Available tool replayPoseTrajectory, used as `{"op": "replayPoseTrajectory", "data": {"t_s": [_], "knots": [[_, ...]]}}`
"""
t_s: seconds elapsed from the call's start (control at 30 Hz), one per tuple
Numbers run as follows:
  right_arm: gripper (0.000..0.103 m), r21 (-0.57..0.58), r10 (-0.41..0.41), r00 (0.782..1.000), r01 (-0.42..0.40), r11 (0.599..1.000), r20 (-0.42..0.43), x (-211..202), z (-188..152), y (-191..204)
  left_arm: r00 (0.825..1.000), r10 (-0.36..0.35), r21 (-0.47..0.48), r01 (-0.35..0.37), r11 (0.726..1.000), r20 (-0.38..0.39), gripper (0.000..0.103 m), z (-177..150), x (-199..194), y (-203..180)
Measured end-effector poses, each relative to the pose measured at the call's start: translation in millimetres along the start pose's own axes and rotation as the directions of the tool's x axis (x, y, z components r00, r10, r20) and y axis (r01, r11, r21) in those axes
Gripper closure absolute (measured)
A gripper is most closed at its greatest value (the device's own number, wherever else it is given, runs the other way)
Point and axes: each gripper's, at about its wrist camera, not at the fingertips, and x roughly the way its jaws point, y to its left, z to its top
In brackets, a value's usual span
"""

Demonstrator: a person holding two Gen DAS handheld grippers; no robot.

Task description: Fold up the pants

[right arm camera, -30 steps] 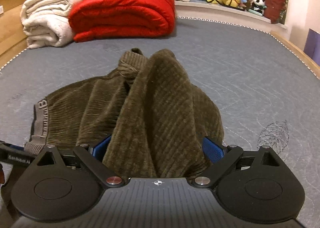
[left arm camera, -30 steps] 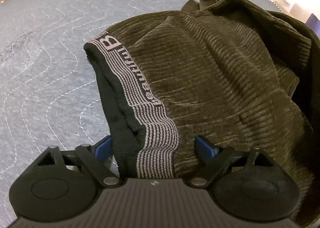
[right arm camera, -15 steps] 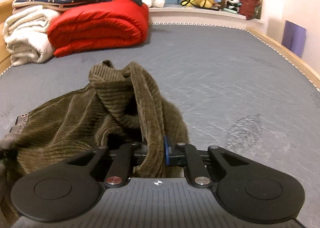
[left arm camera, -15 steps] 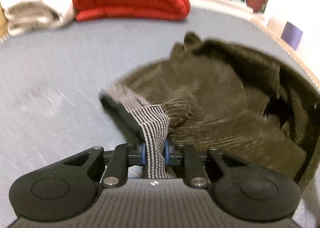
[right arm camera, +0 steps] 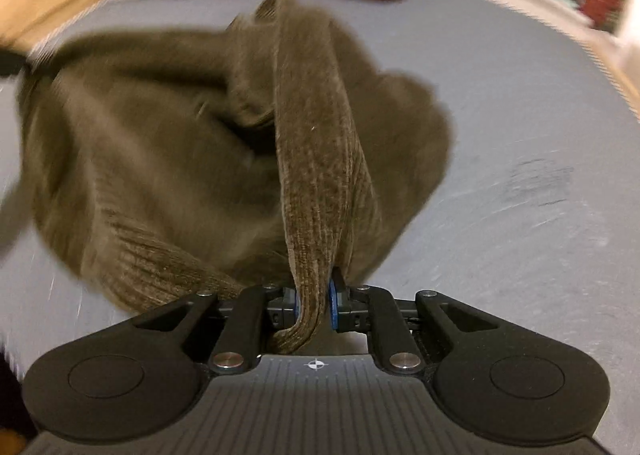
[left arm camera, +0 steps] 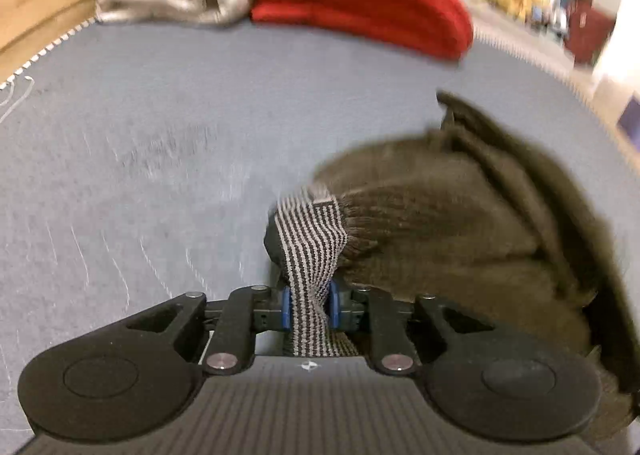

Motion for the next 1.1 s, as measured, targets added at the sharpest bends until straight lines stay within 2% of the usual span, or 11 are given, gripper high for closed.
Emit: {"op": "replayPoseTrajectory", "data": {"t_s": [0.07, 0.13, 0.17, 0.23, 0.27, 0.43, 0.5, 0.67, 0.83, 1.0, 1.1], "knots": [[0.090, -0.008, -0.012, 1.000, 0.012, 1.000, -0.008, 3, 0, -1, 0.999, 0.017, 0.003, -0.016, 1.000, -0.046, 0.059, -2, 12, 1], [0.078, 0.027, 0.002, 1.000, -0.003, 1.000, 0.010, 1, 8, -8, 0.998, 0.018, -0.052, -0.021, 0.998, -0.064, 0.041, -4, 13, 9], [0.073, 0.050, 0.004, 0.999, -0.006, 0.999, 0.036, -4, 14, -12, 0.998, 0.005, -0.088, -0.011, 0.996, -0.067, 0.036, -5, 11, 14], [0.052, 0.087, 0.002, 0.993, -0.012, 0.996, 0.115, -17, 24, -20, 0.996, -0.038, -0.141, 0.026, 0.990, -0.084, 0.030, -2, 10, 21], [0.049, 0.106, -0.002, 0.987, -0.015, 0.994, 0.159, -24, 29, -24, 0.993, -0.058, -0.151, 0.042, 0.988, -0.102, 0.026, -3, 11, 26], [0.037, 0.178, -0.054, 0.945, -0.004, 0.984, 0.323, -44, 52, -41, 0.973, -0.136, -0.104, 0.118, 0.988, -0.188, 0.019, -16, 27, 25], [0.033, 0.185, -0.074, 0.936, 0.009, 0.983, 0.345, -35, 62, -45, 0.971, -0.146, -0.077, 0.133, 0.988, -0.189, 0.019, -18, 32, 25], [0.024, 0.164, -0.048, 0.945, -0.006, 0.986, 0.323, -1, 90, -42, 0.962, -0.186, -0.089, 0.171, 0.981, -0.199, 0.019, -17, 29, 32], [0.022, 0.119, -0.030, 0.957, -0.005, 0.993, 0.290, 28, 100, -18, 0.949, -0.247, -0.098, 0.232, 0.968, -0.195, 0.023, -20, 21, 37], [0.022, 0.030, -0.069, 0.960, 0.063, 0.998, 0.271, 50, 113, 7, 0.943, -0.273, -0.063, 0.266, 0.962, -0.192, 0.023, -28, 15, 34], [0.031, 0.002, -0.095, 0.959, 0.098, 0.995, 0.268, 56, 114, 13, 0.944, -0.270, -0.022, 0.271, 0.962, -0.189, 0.023, -30, 19, 25]]}}
